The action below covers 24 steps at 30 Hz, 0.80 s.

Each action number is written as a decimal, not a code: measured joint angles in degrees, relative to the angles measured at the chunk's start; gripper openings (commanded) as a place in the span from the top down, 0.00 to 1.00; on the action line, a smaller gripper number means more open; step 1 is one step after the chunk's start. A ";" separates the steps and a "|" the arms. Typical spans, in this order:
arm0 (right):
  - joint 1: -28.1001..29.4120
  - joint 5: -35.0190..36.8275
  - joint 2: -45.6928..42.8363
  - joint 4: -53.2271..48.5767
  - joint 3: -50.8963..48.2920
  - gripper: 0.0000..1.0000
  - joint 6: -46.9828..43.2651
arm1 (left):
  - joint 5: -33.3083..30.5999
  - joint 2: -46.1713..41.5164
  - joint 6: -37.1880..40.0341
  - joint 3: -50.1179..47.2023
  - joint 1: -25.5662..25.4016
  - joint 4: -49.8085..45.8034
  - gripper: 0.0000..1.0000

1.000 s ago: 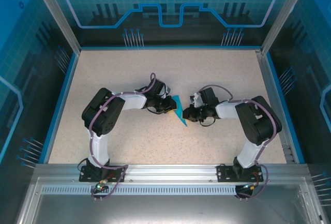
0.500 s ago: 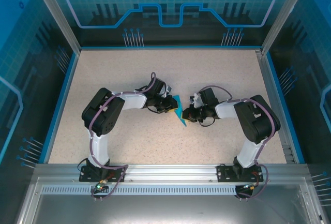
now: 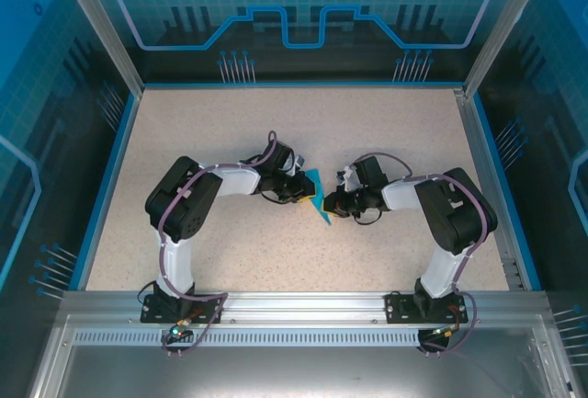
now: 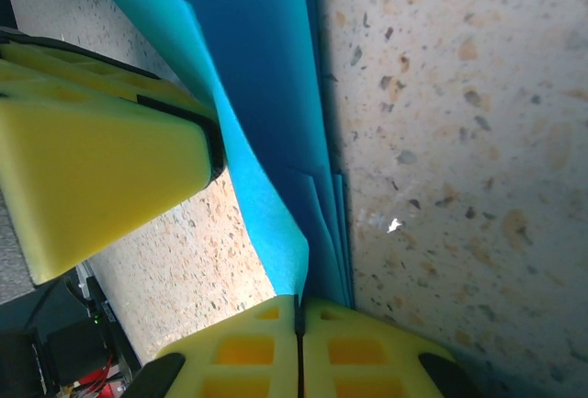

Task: Fold a paper plane with a square sheet of paper (pick it up from the middle)
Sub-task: Fold the wing for the fifth time at the center of the table.

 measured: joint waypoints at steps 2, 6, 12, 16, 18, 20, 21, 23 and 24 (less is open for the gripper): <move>0.00 -0.11 0.09 -0.35 0.22 0.93 0.00 | -0.42 0.00 -0.02 0.09 -0.02 -1.01 0.84; 0.00 -0.20 0.24 -0.83 0.57 0.92 -0.02 | -1.03 0.02 -0.04 0.79 -0.07 -2.67 0.85; 0.00 -0.20 0.28 -1.33 0.85 0.92 -0.42 | -1.62 0.92 -0.17 2.12 -0.11 -4.24 0.85; 0.00 -0.17 0.28 -1.51 0.90 0.91 -0.44 | -1.88 1.20 -0.17 2.62 -0.11 -5.09 0.85; 0.00 -0.17 0.28 -1.60 0.94 0.91 -0.59 | -2.03 1.20 -0.15 2.64 -0.11 -5.29 0.85; 0.00 -0.17 0.28 -1.77 1.05 0.90 -0.66 | -2.05 1.46 -0.17 2.95 -0.11 -5.64 0.85; 0.00 -0.17 0.28 -1.95 1.16 0.89 -0.68 | -2.05 1.60 -0.15 3.06 -0.11 -5.68 0.85; 0.00 -0.17 0.28 -2.36 1.44 0.87 -1.05 | -2.05 1.79 -0.17 3.32 -0.11 -6.08 0.85; 0.00 -0.17 0.26 -2.51 1.49 0.86 -1.11 | -2.08 1.81 -0.17 3.39 -0.11 -6.16 0.85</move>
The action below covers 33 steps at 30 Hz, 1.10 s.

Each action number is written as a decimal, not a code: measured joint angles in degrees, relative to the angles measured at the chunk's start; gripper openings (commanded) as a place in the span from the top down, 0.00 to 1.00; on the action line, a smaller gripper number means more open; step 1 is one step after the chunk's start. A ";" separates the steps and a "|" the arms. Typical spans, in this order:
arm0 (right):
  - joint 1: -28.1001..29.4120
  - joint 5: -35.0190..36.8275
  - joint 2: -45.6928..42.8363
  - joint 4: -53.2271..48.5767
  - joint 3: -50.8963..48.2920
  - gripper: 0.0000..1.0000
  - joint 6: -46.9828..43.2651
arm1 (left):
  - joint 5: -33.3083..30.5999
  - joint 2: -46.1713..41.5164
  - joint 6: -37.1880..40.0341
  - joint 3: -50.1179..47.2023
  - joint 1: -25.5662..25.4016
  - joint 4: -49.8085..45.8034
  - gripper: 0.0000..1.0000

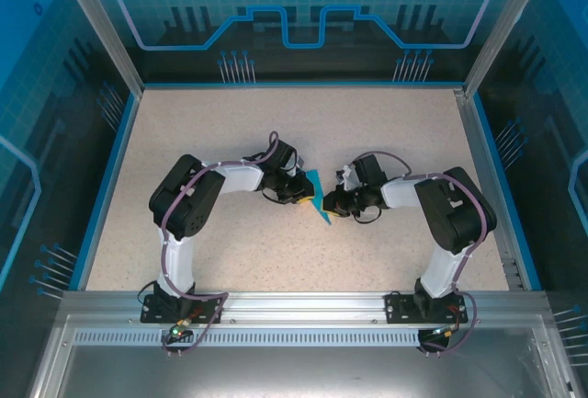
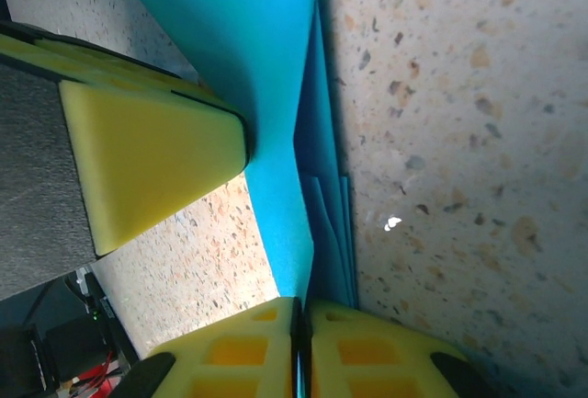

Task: Fold a paper plane with a square sheet of paper (pick it up from the middle)
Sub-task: Fold the wing for the fifth time at the center of the table.

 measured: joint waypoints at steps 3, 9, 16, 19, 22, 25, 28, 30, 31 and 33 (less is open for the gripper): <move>0.00 0.04 -0.44 -0.74 0.09 0.85 -0.72 | -0.02 0.07 0.00 0.35 0.00 -0.61 0.86; 0.00 -0.07 -1.73 -2.62 0.07 0.84 -2.14 | -0.44 0.13 0.00 0.52 -0.02 -1.07 0.86; 0.00 -0.42 -3.02 -5.03 -0.28 0.86 -3.80 | -0.66 0.39 -0.02 1.18 -0.07 -2.10 0.86; 0.00 -0.63 -3.02 -5.95 -0.28 0.87 -4.26 | -0.68 0.42 -0.02 1.27 -0.07 -2.27 0.86; 0.00 -0.66 -2.78 -6.43 -0.28 0.87 -4.61 | -0.70 0.46 -0.02 1.42 -0.07 -2.49 0.86; 0.00 -0.55 -2.34 -7.37 -0.26 0.88 -4.90 | -0.85 0.46 -0.02 1.44 -0.11 -2.51 0.86; 0.02 -0.31 -2.23 -9.07 0.17 0.87 -5.11 | -0.85 0.46 -0.02 1.44 -0.11 -2.51 0.86; 0.11 -0.13 -2.14 -10.54 0.98 0.84 -5.33 | -0.85 0.46 -0.02 1.44 -0.11 -2.51 0.86; 0.11 -0.02 -2.14 -11.21 1.36 0.83 -5.46 | -0.85 0.46 -0.02 1.44 -0.11 -2.51 0.86; 0.11 0.09 -2.45 -12.07 1.62 0.79 -5.55 | -0.85 0.46 -0.02 1.44 -0.11 -2.51 0.86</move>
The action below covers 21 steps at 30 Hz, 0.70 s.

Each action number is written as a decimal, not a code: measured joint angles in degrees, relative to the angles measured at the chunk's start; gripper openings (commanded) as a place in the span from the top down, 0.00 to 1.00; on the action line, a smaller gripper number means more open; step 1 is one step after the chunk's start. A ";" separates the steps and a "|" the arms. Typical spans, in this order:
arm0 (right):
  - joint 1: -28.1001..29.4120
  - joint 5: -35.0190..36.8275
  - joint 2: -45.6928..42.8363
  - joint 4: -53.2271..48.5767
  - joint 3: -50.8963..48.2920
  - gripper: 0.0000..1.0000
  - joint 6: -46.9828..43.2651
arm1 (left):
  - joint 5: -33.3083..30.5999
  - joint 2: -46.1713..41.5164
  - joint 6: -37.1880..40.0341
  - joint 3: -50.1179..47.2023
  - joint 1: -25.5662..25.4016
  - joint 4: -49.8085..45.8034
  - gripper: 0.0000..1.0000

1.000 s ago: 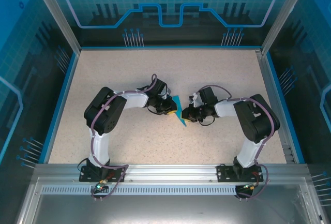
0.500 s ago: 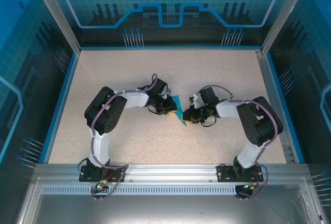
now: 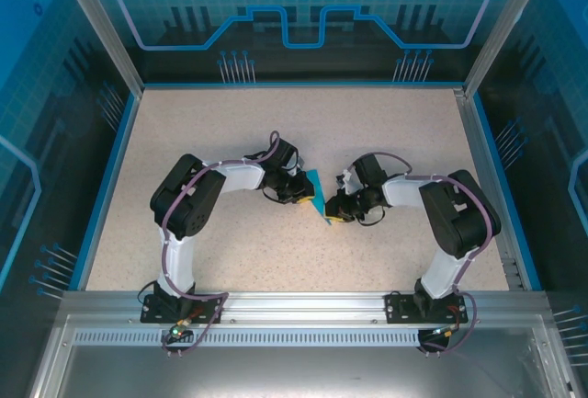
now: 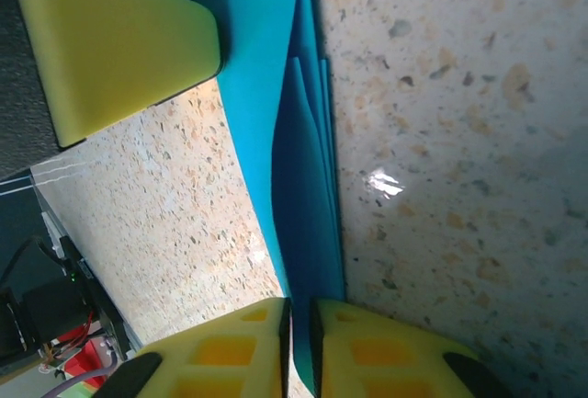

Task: Fold a paper plane with a square sheet of paper (pick it up from the middle)
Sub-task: Fold the wing for the fifth time at the center of the table.

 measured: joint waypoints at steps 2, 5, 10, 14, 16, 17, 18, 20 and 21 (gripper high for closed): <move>0.00 0.66 -1.29 -1.25 0.00 0.76 -0.24 | 0.00 0.00 0.00 0.00 0.00 0.00 0.86; 0.09 3.76 -6.10 -3.82 0.20 0.74 -0.85 | 0.00 0.00 0.00 0.00 0.00 0.00 0.86; 2.29 7.65 -9.84 -5.90 4.00 0.77 -2.23 | 0.00 0.02 0.00 0.11 0.00 -0.17 0.86; 5.60 8.87 -5.57 -6.29 7.98 0.80 -2.34 | 0.00 0.13 0.02 0.35 0.00 -0.48 0.86; 6.58 9.38 -3.13 -6.38 8.79 0.81 -2.29 | 0.00 0.22 0.00 0.42 0.00 -0.61 0.86; 6.84 9.53 -2.12 -6.40 8.98 0.81 -2.29 | 0.00 0.22 0.00 0.42 0.00 -0.63 0.86; 7.02 9.73 -1.16 -6.43 9.09 0.82 -2.32 | 0.00 0.22 0.00 0.44 0.00 -0.63 0.86; 7.08 10.54 0.28 -6.97 9.16 0.82 -2.29 | 0.00 0.22 0.00 0.44 0.00 -0.66 0.86; 7.08 10.95 0.83 -7.45 9.16 0.82 -2.32 | 0.00 0.22 0.00 0.44 0.00 -0.68 0.86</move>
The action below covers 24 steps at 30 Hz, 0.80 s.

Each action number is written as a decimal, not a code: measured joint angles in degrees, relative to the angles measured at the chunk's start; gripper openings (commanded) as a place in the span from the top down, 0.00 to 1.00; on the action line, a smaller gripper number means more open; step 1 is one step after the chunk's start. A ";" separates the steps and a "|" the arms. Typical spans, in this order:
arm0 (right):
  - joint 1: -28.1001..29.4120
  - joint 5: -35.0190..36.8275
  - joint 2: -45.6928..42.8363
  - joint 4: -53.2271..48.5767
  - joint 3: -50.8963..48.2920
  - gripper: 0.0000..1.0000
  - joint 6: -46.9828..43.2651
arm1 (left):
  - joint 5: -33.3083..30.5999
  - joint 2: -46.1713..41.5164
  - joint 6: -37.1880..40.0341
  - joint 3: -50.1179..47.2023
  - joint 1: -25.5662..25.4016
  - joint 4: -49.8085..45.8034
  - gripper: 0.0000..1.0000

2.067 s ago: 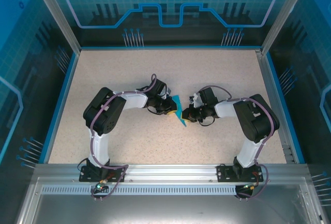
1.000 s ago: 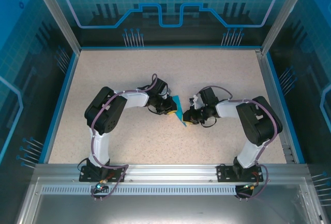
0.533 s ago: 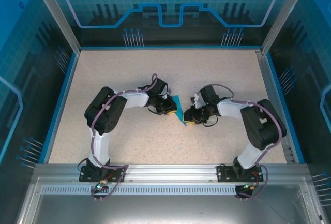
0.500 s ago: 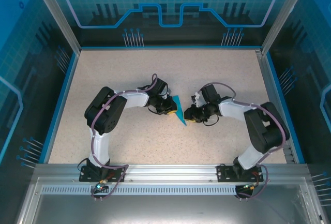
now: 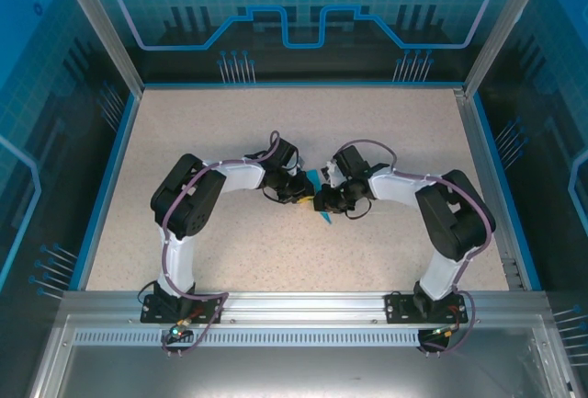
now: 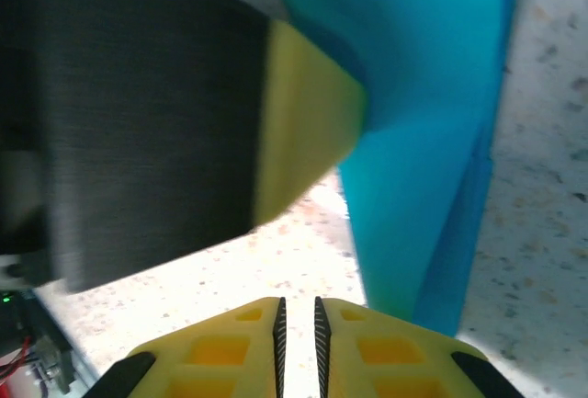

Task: Fold a paper plane with a square sheet of paper (pick it up from the middle)
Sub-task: Fold the wing for the fifth time at the center of the table.

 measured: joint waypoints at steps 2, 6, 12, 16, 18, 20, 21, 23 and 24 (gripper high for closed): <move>0.02 0.85 0.44 -0.74 0.00 0.83 0.00 | -0.02 0.07 0.00 0.28 0.00 -0.39 0.86; 0.04 1.66 0.46 -1.73 0.00 0.83 -0.02 | -0.11 0.13 0.00 0.55 0.00 -0.85 0.86; 0.04 1.88 0.48 -2.03 0.00 0.83 -0.04 | -0.28 0.20 0.00 0.85 0.00 -1.44 0.86; 0.04 1.90 0.68 -2.58 0.00 0.84 -0.24 | -0.46 0.22 0.00 0.98 -0.07 -1.68 0.86; 0.04 1.92 0.92 -2.73 -0.02 0.84 -0.42 | -0.61 0.22 0.00 1.09 -0.11 -1.90 0.86; 0.04 1.95 1.11 -2.78 -0.02 0.85 -0.52 | -0.70 0.22 0.00 1.16 -0.11 -2.12 0.86; 0.04 1.99 1.16 -2.80 -0.02 0.85 -0.66 | -0.79 0.22 0.00 1.16 -0.11 -2.19 0.86; 0.04 2.08 1.16 -2.82 -0.02 0.85 -0.74 | -0.98 0.22 0.00 1.20 -0.20 -2.29 0.86; 0.04 2.10 1.16 -2.84 -0.04 0.85 -0.87 | -1.09 0.22 0.00 1.29 -0.22 -2.38 0.86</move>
